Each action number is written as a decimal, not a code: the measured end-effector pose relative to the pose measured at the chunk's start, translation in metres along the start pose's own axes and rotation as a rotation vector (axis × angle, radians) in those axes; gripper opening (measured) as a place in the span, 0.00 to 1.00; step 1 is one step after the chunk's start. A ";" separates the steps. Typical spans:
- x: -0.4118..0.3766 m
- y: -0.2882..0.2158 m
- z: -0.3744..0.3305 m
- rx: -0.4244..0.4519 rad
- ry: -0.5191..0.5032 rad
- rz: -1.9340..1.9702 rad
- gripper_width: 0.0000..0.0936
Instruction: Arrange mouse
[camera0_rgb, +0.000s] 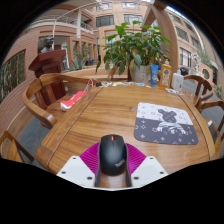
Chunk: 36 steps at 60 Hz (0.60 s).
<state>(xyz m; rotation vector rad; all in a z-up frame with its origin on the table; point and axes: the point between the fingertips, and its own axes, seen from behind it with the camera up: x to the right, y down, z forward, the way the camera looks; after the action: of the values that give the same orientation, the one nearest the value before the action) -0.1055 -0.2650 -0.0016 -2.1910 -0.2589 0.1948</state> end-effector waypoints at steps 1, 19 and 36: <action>0.000 -0.008 -0.001 0.016 -0.003 0.001 0.37; 0.086 -0.234 -0.066 0.482 0.098 0.017 0.37; 0.210 -0.111 0.046 0.102 0.300 0.078 0.39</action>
<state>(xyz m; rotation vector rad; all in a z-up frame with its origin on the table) 0.0737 -0.1120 0.0513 -2.0961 0.0042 -0.0773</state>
